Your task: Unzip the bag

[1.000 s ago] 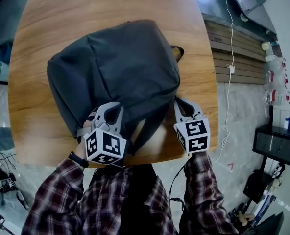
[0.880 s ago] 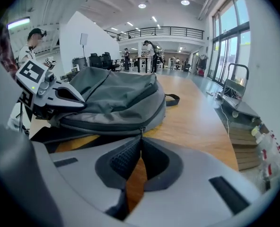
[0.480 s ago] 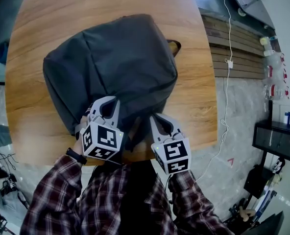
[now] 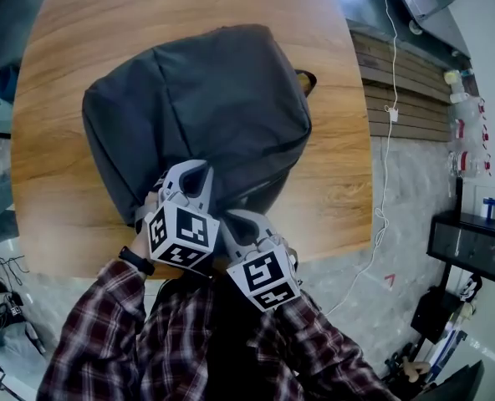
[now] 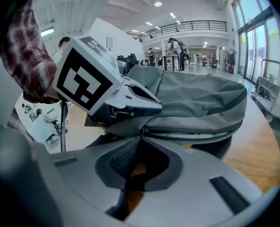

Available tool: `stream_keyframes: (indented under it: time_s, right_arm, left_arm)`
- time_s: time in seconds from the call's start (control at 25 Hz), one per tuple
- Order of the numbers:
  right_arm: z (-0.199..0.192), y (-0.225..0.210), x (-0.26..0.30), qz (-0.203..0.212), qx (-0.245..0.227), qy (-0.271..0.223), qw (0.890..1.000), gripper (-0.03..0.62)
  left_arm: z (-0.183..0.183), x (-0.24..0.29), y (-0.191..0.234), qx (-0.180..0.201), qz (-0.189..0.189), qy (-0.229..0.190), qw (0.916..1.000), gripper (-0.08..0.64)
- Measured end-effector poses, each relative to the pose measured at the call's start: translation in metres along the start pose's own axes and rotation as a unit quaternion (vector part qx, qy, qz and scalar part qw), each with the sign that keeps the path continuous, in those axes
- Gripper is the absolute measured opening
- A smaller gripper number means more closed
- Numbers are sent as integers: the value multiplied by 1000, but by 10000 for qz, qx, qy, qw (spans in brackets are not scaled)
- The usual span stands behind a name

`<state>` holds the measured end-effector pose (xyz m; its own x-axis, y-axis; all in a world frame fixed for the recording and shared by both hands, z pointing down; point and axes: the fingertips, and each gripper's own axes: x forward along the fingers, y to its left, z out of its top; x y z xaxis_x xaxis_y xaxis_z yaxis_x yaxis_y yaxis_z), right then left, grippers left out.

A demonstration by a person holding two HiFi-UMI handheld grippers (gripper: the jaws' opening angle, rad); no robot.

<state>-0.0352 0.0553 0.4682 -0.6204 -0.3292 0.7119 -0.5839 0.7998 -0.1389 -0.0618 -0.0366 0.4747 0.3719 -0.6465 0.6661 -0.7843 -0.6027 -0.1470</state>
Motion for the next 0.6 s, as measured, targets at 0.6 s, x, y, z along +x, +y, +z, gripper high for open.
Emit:
stream_keyframes:
  time_s: [0.6]
  right_arm:
    - [57,-28,-91,-397,911,-1122,9887,20]
  left_arm:
    - [81,-109,32,-1055,488,-1623,9799,9]
